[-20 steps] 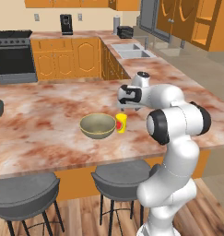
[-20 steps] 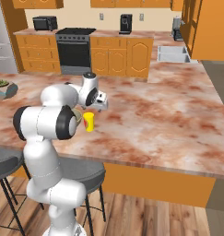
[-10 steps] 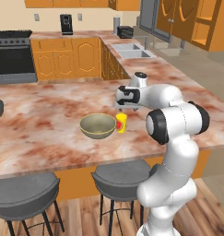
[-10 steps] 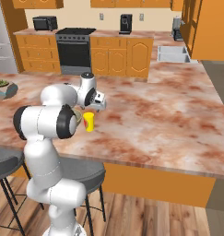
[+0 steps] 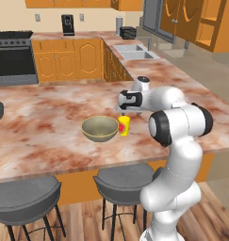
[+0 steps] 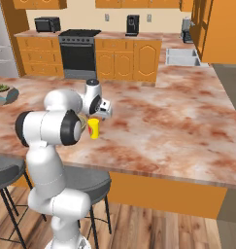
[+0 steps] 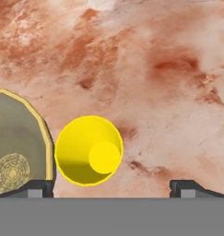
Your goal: Place the cup inside the bowl on the dining table and move the bowl to any counter.
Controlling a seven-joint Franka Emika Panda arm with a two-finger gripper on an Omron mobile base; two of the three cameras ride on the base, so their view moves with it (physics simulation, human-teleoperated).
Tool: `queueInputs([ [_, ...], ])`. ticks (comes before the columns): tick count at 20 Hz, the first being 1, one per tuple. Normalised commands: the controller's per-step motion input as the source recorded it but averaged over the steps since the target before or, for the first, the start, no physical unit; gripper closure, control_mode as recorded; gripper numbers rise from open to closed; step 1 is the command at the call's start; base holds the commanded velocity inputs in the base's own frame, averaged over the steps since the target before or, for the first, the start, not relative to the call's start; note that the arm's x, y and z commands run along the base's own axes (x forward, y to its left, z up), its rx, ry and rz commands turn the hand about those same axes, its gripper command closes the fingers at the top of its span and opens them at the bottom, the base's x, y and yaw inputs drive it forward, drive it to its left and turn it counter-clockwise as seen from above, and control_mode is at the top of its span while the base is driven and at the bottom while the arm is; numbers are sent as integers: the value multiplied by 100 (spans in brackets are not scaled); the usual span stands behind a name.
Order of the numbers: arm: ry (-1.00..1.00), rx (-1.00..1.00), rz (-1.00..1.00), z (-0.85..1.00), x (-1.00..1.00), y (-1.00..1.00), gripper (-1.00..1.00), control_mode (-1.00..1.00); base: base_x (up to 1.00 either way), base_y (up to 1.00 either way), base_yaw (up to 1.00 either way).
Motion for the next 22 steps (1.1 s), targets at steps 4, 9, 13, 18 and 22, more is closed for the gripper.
queueInputs([
  [4,0,0,-2,-14,0,0,-100,-100,0,0,0],
  [9,0,0,-2,-18,1,0,-100,-100,0,0,0],
  [13,0,0,-1,-18,2,0,-100,-100,0,0,0],
  [18,0,0,-1,-16,11,0,-100,-100,0,0,0],
  [22,0,0,-2,-7,25,0,-100,-100,0,0,0],
])
